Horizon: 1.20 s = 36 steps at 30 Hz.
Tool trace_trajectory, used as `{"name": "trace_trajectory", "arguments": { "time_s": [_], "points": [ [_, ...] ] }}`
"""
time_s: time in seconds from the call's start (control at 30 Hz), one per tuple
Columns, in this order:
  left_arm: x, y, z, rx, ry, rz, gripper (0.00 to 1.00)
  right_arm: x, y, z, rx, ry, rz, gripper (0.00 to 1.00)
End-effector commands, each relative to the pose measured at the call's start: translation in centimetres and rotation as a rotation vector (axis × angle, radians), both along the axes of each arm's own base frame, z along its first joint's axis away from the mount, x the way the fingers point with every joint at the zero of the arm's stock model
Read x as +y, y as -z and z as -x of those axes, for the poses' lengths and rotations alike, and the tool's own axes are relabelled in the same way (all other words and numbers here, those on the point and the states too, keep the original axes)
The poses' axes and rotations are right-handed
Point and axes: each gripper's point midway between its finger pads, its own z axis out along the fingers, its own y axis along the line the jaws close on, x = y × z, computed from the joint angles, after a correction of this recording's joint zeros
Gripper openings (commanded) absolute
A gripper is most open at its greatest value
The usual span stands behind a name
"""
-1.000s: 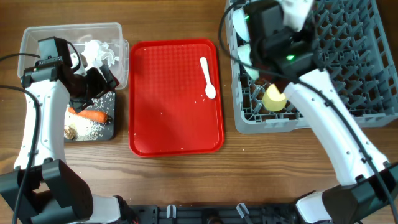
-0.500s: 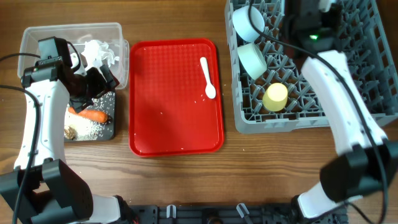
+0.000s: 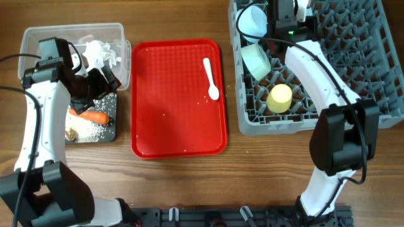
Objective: Sort waste into correct bins and load items into the dishwasher rack
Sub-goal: 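Lift the plate and stand it upright in the rack, right gripper, then grasp the white spoon on the red tray with the right gripper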
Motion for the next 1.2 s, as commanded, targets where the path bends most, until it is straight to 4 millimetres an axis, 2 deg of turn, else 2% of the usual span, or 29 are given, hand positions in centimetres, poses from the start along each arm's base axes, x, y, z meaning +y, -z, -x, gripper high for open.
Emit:
{"name": "trace_trajectory", "arguments": {
  "time_s": [0.0,0.1,0.17,0.23,0.3,0.4,0.5,0.57,0.63,0.73,0.83,0.93,1.07,1.17],
  "points": [
    [0.1,-0.7,-0.4,-0.02,-0.003,-0.003,1.0,0.4,1.3,0.2,0.033,-0.009,-0.015,1.0],
    [0.1,-0.7,-0.4,-0.02,-0.003,-0.003,1.0,1.4,0.6,0.7,0.031,-0.026,-0.046,1.0],
    [0.1,-0.7,-0.4,-0.02,-0.003,-0.003,1.0,2.7,0.0,0.9,0.031,-0.076,-0.097,1.0],
    [0.1,-0.7,-0.4,-0.02,-0.003,-0.003,1.0,4.9,-0.9,1.3,0.033,-0.165,-0.188,1.0],
    [0.1,-0.7,-0.4,-0.02,-0.003,-0.003,1.0,7.7,-2.1,2.3,0.042,-0.266,-0.321,1.0],
    [0.1,-0.7,-0.4,-0.02,-0.003,-0.003,1.0,13.0,-5.0,4.4,0.05,-0.466,-0.567,1.0],
    [0.1,-0.7,-0.4,-0.02,-0.003,-0.003,1.0,19.2,-8.0,7.6,0.075,-0.685,-0.868,1.0],
    [0.1,-0.7,-0.4,-0.02,-0.003,-0.003,1.0,21.6,-8.0,9.3,0.13,-0.733,-0.964,1.0],
    [0.1,-0.7,-0.4,-0.02,-0.003,-0.003,1.0,22.9,-6.9,10.4,0.188,-0.73,-0.976,1.0],
    [0.1,-0.7,-0.4,-0.02,-0.003,-0.003,1.0,25.7,-3.9,12.1,0.298,-0.728,-0.914,1.0],
    [0.1,-0.7,-0.4,-0.02,-0.003,-0.003,1.0,27.4,-0.8,13.0,0.369,-0.686,-0.841,1.0],
    [0.1,-0.7,-0.4,-0.02,-0.003,-0.003,1.0,29.7,3.1,14.0,0.47,-0.655,-0.847,1.0],
    [0.1,-0.7,-0.4,-0.02,-0.003,-0.003,1.0,31.5,7.7,14.6,0.596,-0.651,-0.899,1.0],
    [0.1,-0.7,-0.4,-0.02,-0.003,-0.003,1.0,31.8,10.9,14.4,0.648,-0.626,-0.891,1.0]
  ]
}}
